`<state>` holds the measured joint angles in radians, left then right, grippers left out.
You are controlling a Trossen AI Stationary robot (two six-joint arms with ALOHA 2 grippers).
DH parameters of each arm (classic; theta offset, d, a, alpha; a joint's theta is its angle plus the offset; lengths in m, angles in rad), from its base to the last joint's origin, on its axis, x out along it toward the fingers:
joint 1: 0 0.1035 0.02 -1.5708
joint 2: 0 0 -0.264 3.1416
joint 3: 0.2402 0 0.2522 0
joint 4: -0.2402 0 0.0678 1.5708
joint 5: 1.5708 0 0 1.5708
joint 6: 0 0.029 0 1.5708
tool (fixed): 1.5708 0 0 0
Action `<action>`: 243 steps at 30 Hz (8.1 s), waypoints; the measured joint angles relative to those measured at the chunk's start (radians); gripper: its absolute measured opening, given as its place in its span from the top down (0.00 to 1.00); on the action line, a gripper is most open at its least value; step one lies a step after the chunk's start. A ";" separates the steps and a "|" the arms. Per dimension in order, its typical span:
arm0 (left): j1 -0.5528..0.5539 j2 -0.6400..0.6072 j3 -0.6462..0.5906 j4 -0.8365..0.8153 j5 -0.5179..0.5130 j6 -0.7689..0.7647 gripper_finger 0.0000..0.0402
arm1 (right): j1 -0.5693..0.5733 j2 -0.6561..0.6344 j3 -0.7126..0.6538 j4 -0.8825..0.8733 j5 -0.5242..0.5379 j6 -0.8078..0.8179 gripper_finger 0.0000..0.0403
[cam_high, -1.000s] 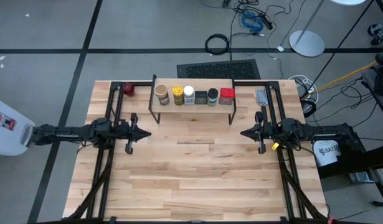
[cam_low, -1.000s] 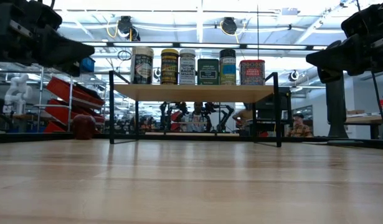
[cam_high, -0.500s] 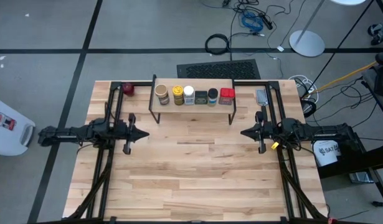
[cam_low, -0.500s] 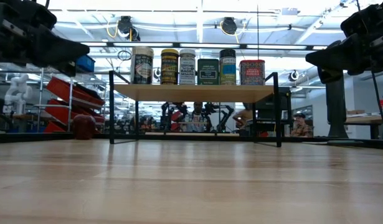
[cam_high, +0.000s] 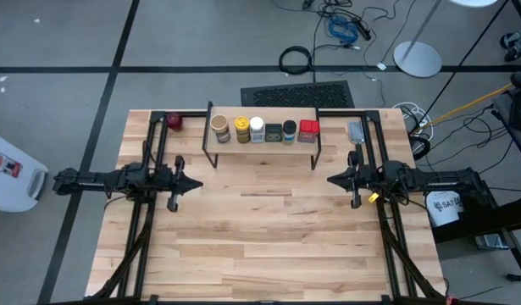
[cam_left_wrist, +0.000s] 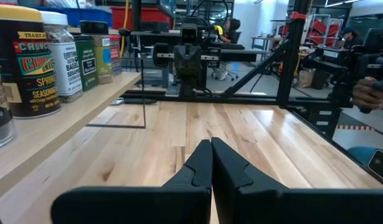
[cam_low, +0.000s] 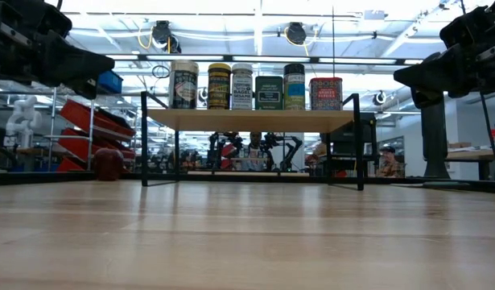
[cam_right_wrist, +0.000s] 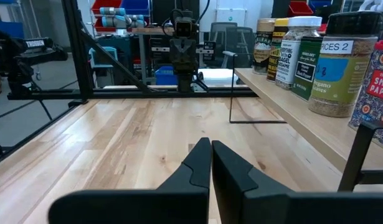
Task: Shelf spices
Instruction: Return to Home Position
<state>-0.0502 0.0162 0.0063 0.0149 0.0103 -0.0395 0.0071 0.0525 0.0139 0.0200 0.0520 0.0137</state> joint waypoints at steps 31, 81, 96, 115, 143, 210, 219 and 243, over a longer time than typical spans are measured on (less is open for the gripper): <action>0.000 0.001 0.000 -0.002 -0.002 -0.058 0.92 | 0.000 0.001 0.000 0.000 -0.002 0.027 1.00; 0.000 0.001 0.000 0.001 -0.003 0.046 0.96 | 0.000 0.002 0.000 0.000 -0.002 0.027 1.00; 0.000 0.002 0.000 0.002 -0.003 0.046 0.96 | 0.000 0.002 0.000 0.001 -0.002 0.027 1.00; 0.000 0.001 0.000 0.002 -0.004 0.047 0.96 | 0.000 0.002 0.000 0.001 -0.002 0.027 1.00; 0.000 0.002 0.000 0.002 -0.004 0.047 0.96 | 0.000 0.002 0.000 0.001 -0.001 0.027 1.00; 0.000 0.002 0.000 0.002 -0.004 0.046 0.96 | 0.000 0.001 0.000 0.001 -0.001 0.027 1.00; 0.000 0.001 0.000 0.002 -0.004 0.046 0.96 | 0.000 0.001 0.000 0.001 -0.002 0.027 1.00; 0.000 0.002 0.000 0.002 -0.004 0.047 0.96 | 0.000 0.001 0.000 0.001 -0.002 0.027 1.00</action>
<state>-0.0499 0.0177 0.0067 0.0170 0.0067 0.0071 0.0074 0.0538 0.0143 0.0206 0.0504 0.0406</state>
